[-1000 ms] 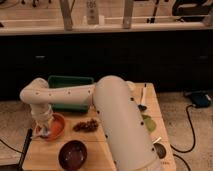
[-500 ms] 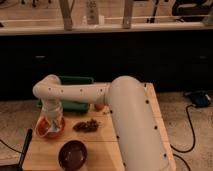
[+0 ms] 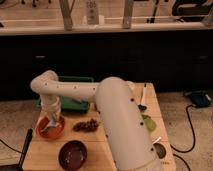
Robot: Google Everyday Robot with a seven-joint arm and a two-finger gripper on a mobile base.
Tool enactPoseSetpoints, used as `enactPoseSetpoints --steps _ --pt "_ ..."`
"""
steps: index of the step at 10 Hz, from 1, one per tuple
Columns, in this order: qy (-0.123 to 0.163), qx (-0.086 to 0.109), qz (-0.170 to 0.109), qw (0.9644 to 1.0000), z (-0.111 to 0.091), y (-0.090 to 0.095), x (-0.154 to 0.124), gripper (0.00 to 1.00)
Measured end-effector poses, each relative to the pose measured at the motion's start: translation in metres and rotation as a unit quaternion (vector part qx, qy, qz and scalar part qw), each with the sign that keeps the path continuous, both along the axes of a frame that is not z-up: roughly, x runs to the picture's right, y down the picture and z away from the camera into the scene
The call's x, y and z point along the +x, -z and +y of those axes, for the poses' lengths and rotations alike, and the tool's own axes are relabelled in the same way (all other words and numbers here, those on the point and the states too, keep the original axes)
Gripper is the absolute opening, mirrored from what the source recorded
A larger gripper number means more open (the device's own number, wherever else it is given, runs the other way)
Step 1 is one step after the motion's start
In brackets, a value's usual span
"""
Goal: Wipe red bowl with towel
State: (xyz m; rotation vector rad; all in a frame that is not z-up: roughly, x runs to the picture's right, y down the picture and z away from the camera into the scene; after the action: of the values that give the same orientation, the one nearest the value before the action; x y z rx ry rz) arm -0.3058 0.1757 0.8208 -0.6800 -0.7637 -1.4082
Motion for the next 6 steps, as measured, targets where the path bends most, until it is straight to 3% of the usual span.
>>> enactPoseSetpoints --steps 3,6 --pt "0.035 -0.013 -0.042 0.9984 0.020 0.010 -0.037 0.02" --pt "0.045 -0.023 -0.063 0.9968 0.037 0.024 -0.030 0.02"
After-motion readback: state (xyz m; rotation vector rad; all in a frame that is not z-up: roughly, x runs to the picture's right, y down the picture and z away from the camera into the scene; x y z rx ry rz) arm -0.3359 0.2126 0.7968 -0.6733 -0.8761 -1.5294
